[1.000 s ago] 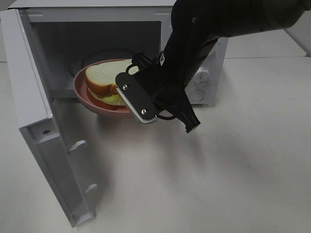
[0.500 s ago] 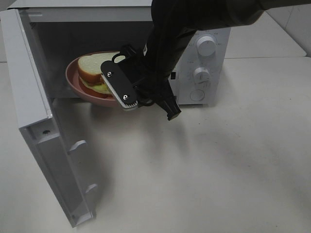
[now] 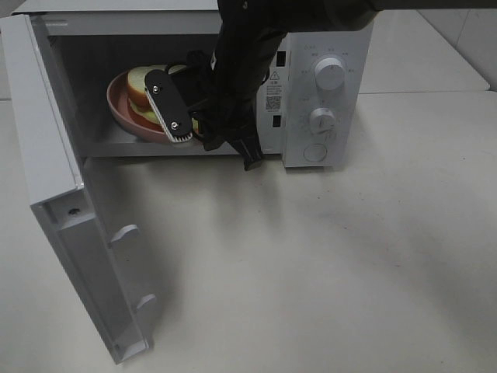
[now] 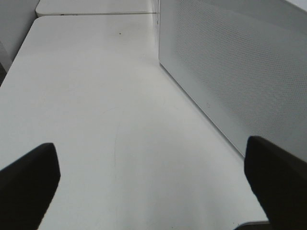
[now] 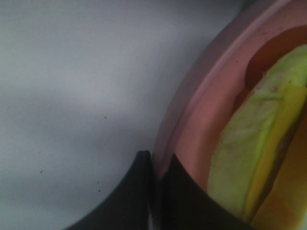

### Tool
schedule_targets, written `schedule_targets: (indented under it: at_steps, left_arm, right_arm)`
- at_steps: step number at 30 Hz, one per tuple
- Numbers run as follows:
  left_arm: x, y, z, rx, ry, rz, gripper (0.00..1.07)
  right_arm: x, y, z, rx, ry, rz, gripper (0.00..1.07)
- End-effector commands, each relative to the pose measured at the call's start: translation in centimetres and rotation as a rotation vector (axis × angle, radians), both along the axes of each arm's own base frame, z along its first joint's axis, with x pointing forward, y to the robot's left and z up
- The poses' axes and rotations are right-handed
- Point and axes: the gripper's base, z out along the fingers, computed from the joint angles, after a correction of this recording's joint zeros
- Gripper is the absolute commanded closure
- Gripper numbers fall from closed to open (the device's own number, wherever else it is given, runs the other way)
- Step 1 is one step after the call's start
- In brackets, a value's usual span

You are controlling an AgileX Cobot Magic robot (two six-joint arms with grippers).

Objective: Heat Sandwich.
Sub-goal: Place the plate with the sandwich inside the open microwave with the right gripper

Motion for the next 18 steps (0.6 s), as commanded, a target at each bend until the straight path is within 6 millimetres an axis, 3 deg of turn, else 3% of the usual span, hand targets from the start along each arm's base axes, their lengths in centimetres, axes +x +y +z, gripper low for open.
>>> schedule_targets:
  at_steps: [1, 18]
  left_arm:
    - [-0.3, 0.0, -0.1, -0.003, -0.022, 0.0, 0.05]
    - [-0.3, 0.0, -0.1, -0.004, -0.022, 0.0, 0.05]
  right_arm:
    - [1.1, 0.5, 0.6, 0.013, -0.037, -0.036, 1.05]
    - [3.4, 2.0, -0.8, -0.005, -0.096, -0.021, 1.04]
